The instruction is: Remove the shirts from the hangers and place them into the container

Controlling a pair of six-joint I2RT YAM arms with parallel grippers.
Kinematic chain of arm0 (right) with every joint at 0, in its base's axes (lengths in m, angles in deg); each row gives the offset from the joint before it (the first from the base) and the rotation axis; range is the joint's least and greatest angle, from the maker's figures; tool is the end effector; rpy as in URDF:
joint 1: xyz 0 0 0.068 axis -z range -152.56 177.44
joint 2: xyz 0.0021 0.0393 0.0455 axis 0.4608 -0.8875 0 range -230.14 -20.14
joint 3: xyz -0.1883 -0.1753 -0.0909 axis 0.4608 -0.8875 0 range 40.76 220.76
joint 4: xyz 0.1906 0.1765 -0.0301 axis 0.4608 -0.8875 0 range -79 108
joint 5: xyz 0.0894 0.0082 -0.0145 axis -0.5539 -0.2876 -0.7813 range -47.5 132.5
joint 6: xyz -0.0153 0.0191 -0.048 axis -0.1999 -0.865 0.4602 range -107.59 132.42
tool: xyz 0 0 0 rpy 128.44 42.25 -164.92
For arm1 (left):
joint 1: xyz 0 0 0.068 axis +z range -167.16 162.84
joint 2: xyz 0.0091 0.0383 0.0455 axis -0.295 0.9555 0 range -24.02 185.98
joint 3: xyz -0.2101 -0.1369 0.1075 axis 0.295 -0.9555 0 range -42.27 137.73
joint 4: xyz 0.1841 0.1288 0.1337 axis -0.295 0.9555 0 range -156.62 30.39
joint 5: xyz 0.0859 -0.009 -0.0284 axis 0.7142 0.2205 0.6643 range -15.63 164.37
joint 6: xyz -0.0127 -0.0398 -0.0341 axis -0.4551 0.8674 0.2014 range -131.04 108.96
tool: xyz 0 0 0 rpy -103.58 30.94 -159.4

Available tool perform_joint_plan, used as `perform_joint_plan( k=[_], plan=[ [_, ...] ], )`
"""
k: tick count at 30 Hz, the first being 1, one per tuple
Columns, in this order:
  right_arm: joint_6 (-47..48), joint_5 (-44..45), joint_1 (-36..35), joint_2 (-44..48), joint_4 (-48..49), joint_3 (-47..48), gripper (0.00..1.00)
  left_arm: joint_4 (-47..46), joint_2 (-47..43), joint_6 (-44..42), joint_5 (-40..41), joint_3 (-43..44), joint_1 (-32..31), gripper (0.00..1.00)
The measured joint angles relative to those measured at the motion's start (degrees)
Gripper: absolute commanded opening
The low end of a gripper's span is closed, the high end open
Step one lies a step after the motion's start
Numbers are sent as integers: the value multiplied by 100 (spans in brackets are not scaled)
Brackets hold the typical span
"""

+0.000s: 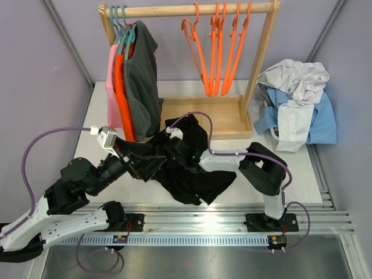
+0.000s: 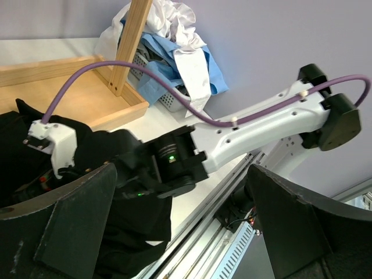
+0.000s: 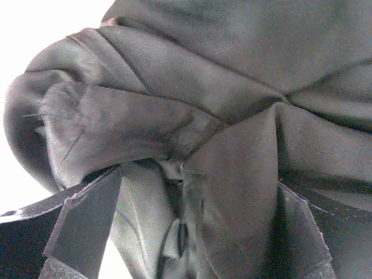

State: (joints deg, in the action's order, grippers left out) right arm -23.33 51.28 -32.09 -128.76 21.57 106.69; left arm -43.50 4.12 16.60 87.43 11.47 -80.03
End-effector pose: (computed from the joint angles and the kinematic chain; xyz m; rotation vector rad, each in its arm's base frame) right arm 0.2125 0.3505 0.1729 -0.3993 2.3113 0.7026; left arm 0.0485 -0.0772 0.4027 0.3056 1.6017 -1.0704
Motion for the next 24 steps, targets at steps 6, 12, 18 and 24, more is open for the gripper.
perform_joint_plan(
  k=[6,12,18,24],
  plan=[
    [103,72,0,-638,-87,621,99,35,-234,-37,9,0,0,99],
    [15,391,-17,-680,-50,577,79,33,-422,-85,7,0,-4,99],
    [-245,887,-15,-238,-103,-205,4,35,-459,-118,9,0,-4,99],
    [-422,1222,-13,125,-420,-579,0,33,-459,-151,9,0,-4,99]
  ],
)
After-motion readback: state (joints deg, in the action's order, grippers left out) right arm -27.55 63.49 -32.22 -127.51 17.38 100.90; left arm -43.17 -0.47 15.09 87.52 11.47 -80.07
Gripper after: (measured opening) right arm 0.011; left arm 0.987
